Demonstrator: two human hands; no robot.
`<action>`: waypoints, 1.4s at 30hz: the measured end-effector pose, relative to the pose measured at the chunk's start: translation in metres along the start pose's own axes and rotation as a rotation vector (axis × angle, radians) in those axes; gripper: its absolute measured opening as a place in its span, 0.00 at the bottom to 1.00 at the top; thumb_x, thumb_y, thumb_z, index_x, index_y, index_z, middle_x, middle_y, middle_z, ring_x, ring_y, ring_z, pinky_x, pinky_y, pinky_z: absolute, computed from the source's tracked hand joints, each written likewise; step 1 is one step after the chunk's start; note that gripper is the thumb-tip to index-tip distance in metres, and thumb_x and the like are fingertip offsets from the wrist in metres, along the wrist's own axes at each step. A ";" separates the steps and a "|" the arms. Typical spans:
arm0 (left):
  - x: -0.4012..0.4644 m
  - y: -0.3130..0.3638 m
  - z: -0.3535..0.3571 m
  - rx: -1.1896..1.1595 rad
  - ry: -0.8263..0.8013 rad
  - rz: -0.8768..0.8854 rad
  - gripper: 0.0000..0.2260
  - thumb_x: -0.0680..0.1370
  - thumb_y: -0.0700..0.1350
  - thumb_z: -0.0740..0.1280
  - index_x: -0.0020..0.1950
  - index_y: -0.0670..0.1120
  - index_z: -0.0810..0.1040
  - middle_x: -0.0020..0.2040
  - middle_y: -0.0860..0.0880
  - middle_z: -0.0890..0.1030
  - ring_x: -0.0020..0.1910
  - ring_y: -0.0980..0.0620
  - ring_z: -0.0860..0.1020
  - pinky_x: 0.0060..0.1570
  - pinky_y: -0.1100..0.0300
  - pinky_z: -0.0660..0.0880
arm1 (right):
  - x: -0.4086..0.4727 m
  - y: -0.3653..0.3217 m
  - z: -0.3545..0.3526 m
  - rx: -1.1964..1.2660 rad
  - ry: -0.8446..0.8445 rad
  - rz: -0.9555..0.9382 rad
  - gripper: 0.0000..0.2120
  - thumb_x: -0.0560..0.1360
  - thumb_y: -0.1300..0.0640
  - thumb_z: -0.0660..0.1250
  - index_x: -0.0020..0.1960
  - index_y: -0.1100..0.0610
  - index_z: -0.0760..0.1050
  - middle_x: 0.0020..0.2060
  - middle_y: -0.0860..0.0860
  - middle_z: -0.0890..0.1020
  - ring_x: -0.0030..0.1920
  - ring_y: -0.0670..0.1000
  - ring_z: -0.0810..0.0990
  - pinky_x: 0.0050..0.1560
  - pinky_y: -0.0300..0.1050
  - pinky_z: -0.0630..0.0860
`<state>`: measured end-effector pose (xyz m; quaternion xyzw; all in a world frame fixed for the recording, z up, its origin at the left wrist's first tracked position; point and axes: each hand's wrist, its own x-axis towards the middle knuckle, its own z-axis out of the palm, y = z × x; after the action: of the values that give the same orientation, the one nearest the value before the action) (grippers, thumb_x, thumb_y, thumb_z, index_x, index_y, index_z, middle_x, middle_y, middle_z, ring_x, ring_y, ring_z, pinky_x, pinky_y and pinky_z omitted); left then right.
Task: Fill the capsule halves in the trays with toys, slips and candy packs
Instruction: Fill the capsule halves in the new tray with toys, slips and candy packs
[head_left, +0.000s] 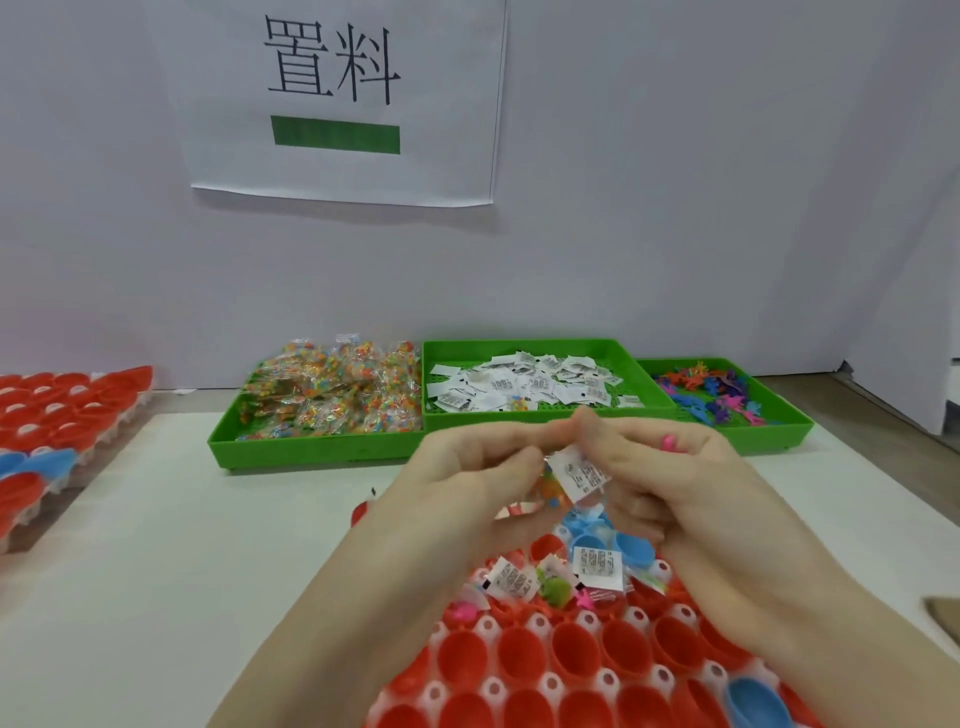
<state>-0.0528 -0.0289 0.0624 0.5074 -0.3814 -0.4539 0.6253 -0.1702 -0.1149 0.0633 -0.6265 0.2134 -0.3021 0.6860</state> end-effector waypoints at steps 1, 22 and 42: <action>-0.001 0.001 0.004 -0.054 -0.033 -0.029 0.10 0.74 0.41 0.63 0.46 0.43 0.84 0.48 0.40 0.83 0.46 0.48 0.82 0.43 0.61 0.80 | -0.001 0.001 0.000 -0.002 0.028 -0.046 0.15 0.58 0.47 0.71 0.39 0.55 0.84 0.21 0.48 0.75 0.21 0.44 0.69 0.26 0.32 0.69; -0.008 -0.006 0.029 0.147 0.078 0.145 0.09 0.73 0.33 0.66 0.45 0.47 0.75 0.32 0.49 0.81 0.37 0.51 0.83 0.42 0.59 0.80 | -0.031 -0.015 -0.028 -0.362 0.032 -0.375 0.28 0.64 0.52 0.74 0.62 0.45 0.71 0.33 0.43 0.79 0.34 0.41 0.77 0.37 0.30 0.73; 0.010 -0.007 0.078 0.197 -0.061 0.121 0.19 0.75 0.33 0.65 0.60 0.52 0.71 0.37 0.42 0.82 0.38 0.51 0.79 0.44 0.60 0.79 | -0.039 -0.020 -0.067 -0.547 0.207 -0.281 0.14 0.71 0.64 0.68 0.42 0.43 0.79 0.35 0.41 0.83 0.35 0.40 0.78 0.36 0.31 0.74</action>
<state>-0.1243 -0.0615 0.0704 0.5286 -0.4729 -0.3909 0.5866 -0.2465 -0.1383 0.0714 -0.7770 0.2666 -0.3874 0.4184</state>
